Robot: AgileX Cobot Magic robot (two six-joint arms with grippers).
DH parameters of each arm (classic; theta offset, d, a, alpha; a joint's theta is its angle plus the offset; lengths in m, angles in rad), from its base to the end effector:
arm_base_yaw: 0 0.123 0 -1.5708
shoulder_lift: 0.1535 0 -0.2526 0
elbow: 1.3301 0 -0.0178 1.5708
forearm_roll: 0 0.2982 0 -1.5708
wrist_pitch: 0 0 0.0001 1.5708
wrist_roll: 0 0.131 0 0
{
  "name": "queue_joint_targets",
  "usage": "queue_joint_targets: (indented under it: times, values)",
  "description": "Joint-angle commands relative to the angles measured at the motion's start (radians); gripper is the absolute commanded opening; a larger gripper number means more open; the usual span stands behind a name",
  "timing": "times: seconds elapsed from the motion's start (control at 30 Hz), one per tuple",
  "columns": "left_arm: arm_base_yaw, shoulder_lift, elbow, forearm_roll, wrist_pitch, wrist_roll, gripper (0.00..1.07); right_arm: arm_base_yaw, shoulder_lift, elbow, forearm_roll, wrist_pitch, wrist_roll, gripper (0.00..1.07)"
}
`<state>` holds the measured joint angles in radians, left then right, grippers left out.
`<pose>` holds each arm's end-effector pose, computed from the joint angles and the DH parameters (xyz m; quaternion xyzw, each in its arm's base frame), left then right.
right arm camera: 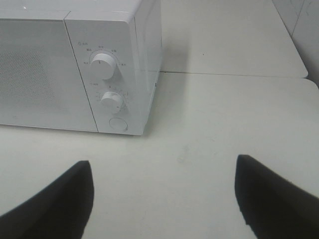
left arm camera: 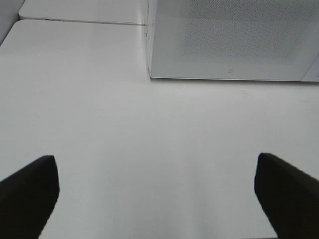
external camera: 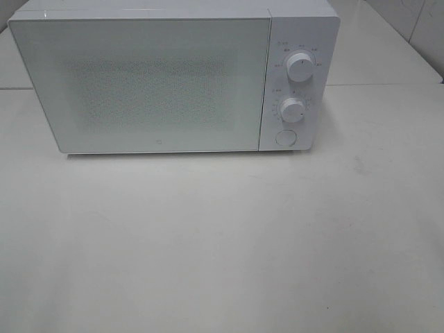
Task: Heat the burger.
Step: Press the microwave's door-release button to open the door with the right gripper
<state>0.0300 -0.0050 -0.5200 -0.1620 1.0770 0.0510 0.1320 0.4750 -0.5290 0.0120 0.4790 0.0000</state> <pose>0.1007 -0.0156 0.2887 0.0137 0.8481 -0.0595 0.5264 0.2100 0.0286 0.2876 -0.0511 0.8143 0.0435 0.5766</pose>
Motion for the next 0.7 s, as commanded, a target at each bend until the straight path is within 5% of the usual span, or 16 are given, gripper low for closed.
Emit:
queue_joint_targets:
  times: [0.03, 0.53, 0.7]
  values:
    - [0.003, -0.016, 0.001, -0.002, -0.005, 0.000, 1.00, -0.003, 0.085, -0.006, 0.003, -0.101, 0.000, 0.76]
    - [0.003, -0.016, 0.001, -0.002, -0.005, 0.000, 1.00, -0.003, 0.412, -0.006, 0.000, -0.456, 0.000, 0.76]
    - [0.003, -0.016, 0.001, -0.002, -0.005, 0.000, 1.00, -0.003, 0.567, 0.014, -0.004, -0.768, 0.000, 0.76]
